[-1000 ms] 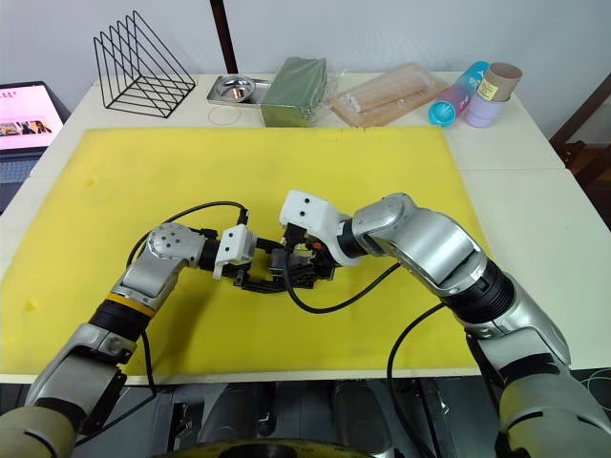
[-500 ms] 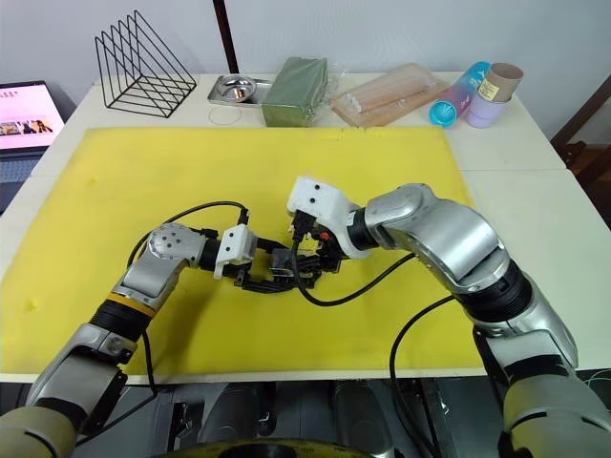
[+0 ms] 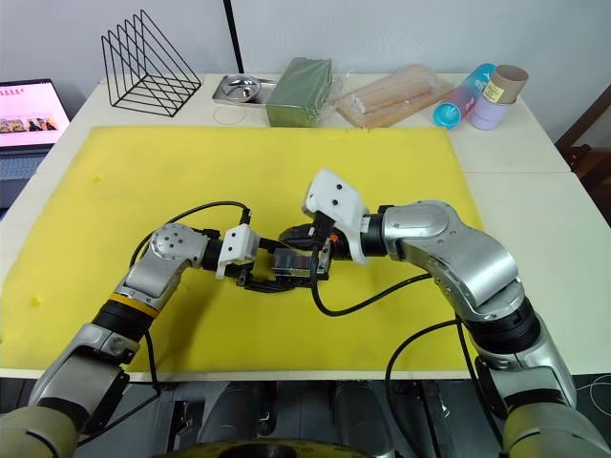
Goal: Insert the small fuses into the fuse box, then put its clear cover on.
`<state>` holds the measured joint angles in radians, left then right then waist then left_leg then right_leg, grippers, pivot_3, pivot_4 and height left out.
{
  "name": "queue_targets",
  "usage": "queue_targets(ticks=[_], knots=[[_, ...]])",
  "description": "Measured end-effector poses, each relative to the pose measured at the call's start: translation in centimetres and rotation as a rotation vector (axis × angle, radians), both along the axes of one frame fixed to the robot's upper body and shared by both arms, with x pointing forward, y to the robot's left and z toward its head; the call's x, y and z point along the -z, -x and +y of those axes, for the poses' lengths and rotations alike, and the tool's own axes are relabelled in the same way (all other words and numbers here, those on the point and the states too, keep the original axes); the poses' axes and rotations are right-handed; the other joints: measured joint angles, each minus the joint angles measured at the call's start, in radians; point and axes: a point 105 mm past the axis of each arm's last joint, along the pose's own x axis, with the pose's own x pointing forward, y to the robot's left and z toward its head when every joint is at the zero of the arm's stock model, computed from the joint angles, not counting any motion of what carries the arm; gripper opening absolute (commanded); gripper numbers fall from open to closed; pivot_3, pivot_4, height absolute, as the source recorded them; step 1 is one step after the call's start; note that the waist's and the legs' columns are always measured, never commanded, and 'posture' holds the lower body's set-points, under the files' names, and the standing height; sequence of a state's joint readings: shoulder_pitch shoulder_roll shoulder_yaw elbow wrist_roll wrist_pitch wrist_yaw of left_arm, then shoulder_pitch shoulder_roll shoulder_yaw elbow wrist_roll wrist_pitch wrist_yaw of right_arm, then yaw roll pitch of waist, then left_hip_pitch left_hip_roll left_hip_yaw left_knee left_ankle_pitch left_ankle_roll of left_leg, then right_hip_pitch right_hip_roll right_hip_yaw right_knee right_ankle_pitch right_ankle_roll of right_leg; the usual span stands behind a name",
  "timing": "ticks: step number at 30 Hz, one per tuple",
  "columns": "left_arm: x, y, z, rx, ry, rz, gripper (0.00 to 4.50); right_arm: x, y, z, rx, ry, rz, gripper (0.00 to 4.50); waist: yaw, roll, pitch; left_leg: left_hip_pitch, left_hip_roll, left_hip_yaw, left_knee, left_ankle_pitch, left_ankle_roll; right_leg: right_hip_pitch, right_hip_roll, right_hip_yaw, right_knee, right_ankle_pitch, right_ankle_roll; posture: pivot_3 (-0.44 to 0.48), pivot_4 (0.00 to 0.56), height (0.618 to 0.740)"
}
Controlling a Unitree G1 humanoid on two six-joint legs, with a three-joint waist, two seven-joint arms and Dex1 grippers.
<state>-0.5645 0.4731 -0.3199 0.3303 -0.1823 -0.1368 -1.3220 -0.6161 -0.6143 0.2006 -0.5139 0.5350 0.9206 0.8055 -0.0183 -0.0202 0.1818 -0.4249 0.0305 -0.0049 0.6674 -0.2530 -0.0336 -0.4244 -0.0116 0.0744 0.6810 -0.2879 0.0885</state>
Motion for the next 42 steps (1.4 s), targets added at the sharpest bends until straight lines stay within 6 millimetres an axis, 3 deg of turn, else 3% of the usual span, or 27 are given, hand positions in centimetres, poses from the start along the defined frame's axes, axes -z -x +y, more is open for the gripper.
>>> queue_targets(ticks=[12, 14, 17, 19, 23, 42], knots=[[0.1, 0.0, 0.0, -0.004, -0.009, -0.005, 2.81, -0.2, 0.1, 0.1, -0.007, -0.076, 0.012, 0.05, 0.0, 0.0, 0.0, 0.0, 0.0, 0.0, 0.0, 0.0, 0.0, 0.0, 0.0, 0.0, 0.0, 0.0, 0.0, 0.0, 0.15, 0.74], [0.0, 0.0, 0.0, -0.002, -0.013, -0.012, 2.81, 1.0, -0.3, -0.3, 0.02, -0.093, 0.068, 0.05, 0.002, 0.0, 0.0, 0.0, 0.0, 0.0, 0.0, 0.0, 0.0, 0.001, 0.0, 0.0, 0.0, 0.0, 0.0, 0.0, 0.15, 0.74], [0.0, 0.0, -0.1, -0.001, -0.017, -0.016, 2.81, 5.0, -0.5, -1.0, 0.067, -0.019, 0.18, 0.05, 0.001, 0.0, 0.0, 0.001, 0.0, 0.001, 0.0, 0.0, 0.0, 0.001, 0.0, 0.0, 0.0, 0.0, 0.0, 0.0, 0.15, 0.74], [0.2, 0.0, 0.0, 0.0, -0.033, -0.018, 2.81, 6.5, -0.1, -1.1, 0.056, 0.021, 0.163, 0.05, 0.001, 0.001, -0.002, 0.003, 0.0, 0.002, 0.0, 0.0, 0.0, 0.003, 0.0, 0.0, 0.0, 0.0, 0.0, 0.0, 0.15, 0.74], [0.7, 0.1, -0.1, -0.009, -0.05, -0.011, 2.81, 7.0, -0.1, -1.2, 0.054, 0.036, 0.126, 0.05, -0.001, 0.001, -0.006, 0.02, 0.0, 0.0, -0.005, -0.001, 0.001, 0.023, 0.001, -0.001, -0.009, -0.001, -0.001, 0.0, 0.15, 0.74], [1.0, 0.1, 0.0, -0.025, -0.061, 0.021, 2.81, 7.1, 0.4, -1.6, 0.021, 0.152, 0.024, 0.05, -0.002, 0.001, -0.016, 0.02, 0.001, 0.0, -0.005, -0.001, 0.002, 0.025, 0.002, -0.002, -0.014, -0.001, 0.0, 0.0, 0.15, 0.74]])
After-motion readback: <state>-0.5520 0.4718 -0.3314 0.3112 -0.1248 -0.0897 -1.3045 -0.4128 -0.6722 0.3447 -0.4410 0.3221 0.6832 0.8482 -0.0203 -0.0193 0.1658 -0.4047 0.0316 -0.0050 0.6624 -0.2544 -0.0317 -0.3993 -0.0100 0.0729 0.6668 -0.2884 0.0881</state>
